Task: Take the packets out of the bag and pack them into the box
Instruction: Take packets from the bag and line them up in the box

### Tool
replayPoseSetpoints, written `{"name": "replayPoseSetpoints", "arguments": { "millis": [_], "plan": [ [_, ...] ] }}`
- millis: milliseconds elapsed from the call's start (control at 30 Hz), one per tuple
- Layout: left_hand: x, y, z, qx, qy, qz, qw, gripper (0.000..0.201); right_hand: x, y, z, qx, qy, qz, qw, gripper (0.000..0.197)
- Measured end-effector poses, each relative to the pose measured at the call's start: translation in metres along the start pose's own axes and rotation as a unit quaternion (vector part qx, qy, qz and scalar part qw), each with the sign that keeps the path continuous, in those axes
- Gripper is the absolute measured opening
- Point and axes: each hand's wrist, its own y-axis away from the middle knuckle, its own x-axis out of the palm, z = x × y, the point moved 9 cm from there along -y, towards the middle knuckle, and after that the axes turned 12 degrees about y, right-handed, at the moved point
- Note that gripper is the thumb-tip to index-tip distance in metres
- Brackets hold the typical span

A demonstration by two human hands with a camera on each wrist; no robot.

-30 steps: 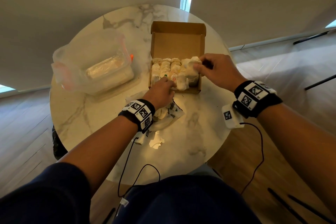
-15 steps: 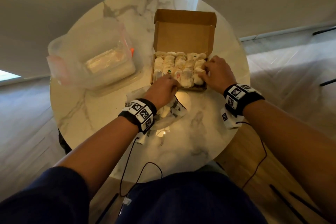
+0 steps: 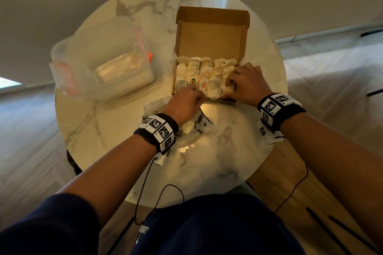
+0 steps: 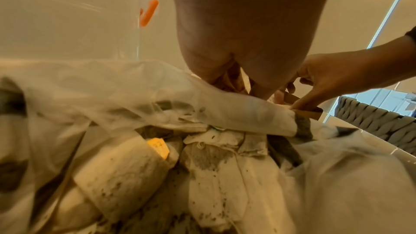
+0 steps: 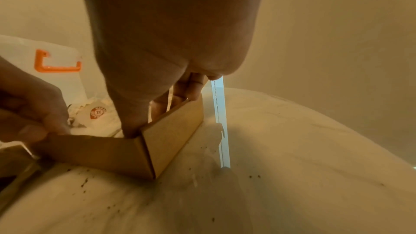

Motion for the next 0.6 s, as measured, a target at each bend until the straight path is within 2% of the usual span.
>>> {"name": "replayPoseSetpoints", "arguments": {
  "millis": [267,467,600],
  "plan": [
    [-0.001,0.000,0.002,-0.002,0.001,0.014,1.000,0.023,-0.005,-0.001,0.004,0.041,-0.004,-0.033,0.999,0.021],
    [-0.034,0.018,0.001,0.022,0.009,-0.033,0.999,0.016,-0.033,0.006,0.025,0.009,-0.066,-0.091,0.994,0.021],
    [-0.057,0.045,0.025,0.004,-0.009,-0.057,0.998,0.023,-0.045,0.013,0.063,-0.056,-0.127,-0.112,0.984,0.016]
  ]
}}
